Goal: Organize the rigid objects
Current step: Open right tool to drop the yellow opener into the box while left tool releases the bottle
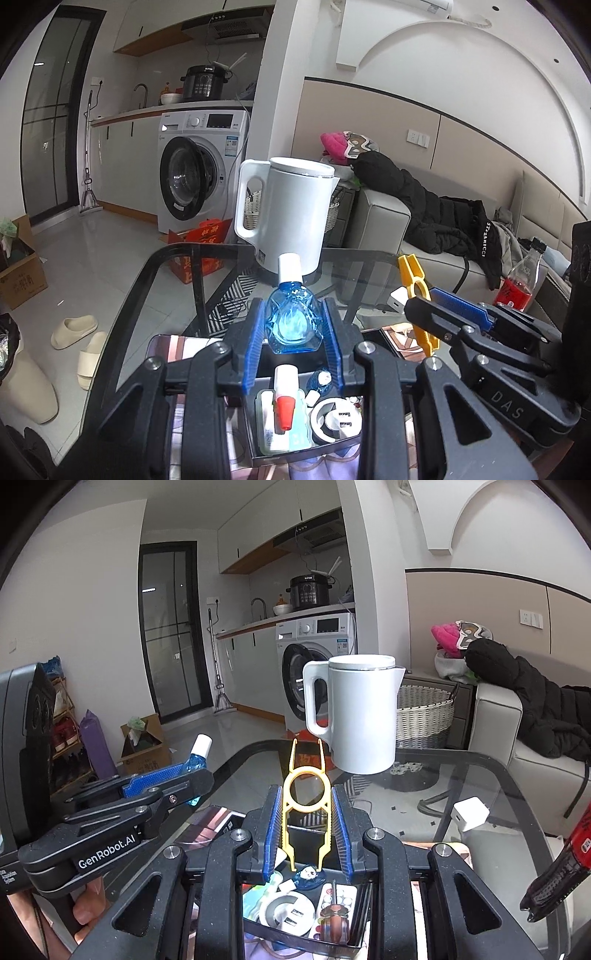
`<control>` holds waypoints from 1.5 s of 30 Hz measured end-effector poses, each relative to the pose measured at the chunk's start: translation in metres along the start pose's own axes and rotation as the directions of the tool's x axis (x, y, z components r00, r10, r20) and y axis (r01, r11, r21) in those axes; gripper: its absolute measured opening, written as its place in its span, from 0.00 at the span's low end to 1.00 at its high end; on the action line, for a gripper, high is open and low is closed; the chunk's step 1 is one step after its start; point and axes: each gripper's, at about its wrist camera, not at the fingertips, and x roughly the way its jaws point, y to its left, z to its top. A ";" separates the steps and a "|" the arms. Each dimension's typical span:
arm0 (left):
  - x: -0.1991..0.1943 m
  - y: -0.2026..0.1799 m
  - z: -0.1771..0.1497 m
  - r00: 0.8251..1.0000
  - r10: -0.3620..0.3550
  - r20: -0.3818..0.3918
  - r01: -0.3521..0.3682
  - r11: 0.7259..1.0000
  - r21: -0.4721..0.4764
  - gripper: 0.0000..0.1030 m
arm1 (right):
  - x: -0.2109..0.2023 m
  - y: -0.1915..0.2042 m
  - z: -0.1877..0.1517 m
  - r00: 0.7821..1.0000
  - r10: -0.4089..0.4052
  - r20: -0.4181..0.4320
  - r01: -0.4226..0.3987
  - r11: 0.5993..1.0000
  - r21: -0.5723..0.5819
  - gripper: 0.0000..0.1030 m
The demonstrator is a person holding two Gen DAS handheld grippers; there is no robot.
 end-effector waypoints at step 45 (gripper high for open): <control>0.060 -0.003 -0.040 0.899 -0.007 -0.438 0.018 1.000 0.021 0.46 | 0.071 -0.022 -0.054 0.874 0.065 -0.481 -0.009 0.993 0.119 0.38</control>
